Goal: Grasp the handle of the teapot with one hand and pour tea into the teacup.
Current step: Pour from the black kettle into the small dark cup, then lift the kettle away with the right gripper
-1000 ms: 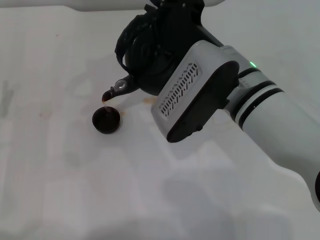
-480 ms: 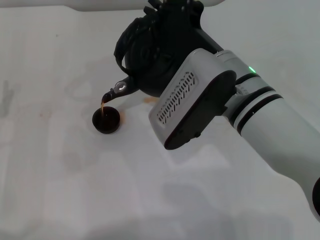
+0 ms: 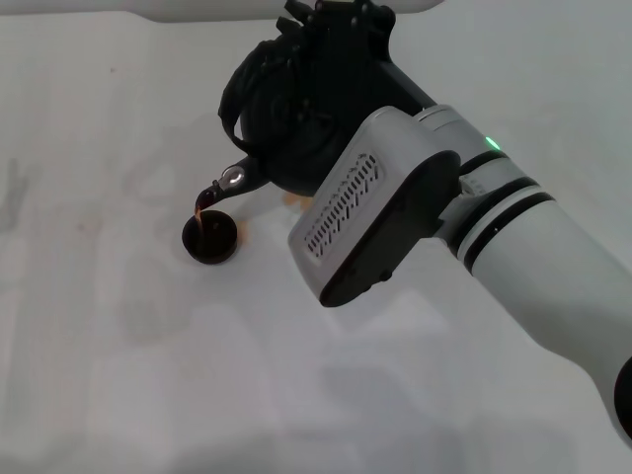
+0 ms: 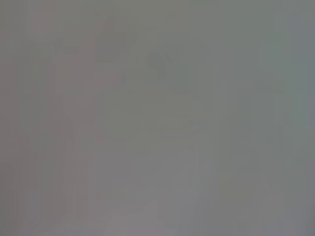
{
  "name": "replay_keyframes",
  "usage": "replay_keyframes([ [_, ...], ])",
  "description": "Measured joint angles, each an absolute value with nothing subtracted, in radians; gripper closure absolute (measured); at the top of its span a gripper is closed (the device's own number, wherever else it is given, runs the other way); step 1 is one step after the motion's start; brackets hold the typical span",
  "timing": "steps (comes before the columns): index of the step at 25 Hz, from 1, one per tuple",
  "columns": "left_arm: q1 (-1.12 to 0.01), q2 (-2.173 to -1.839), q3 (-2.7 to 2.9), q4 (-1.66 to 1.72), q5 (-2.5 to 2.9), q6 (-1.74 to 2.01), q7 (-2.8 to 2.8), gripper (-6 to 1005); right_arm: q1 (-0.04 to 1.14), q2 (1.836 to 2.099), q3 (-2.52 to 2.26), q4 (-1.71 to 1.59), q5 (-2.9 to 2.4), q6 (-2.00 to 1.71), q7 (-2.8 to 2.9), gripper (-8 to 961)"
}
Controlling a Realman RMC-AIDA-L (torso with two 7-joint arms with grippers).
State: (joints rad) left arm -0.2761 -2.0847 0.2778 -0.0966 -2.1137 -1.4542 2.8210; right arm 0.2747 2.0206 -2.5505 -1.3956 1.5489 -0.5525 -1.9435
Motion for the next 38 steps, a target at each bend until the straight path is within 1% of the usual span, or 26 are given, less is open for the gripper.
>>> replay_keyframes([
  [38,-0.276,-2.085,0.278,-0.097,-2.114,-1.454,2.821,110,0.275,2.023,-2.557,-1.381,1.558,-0.576,-1.907,857],
])
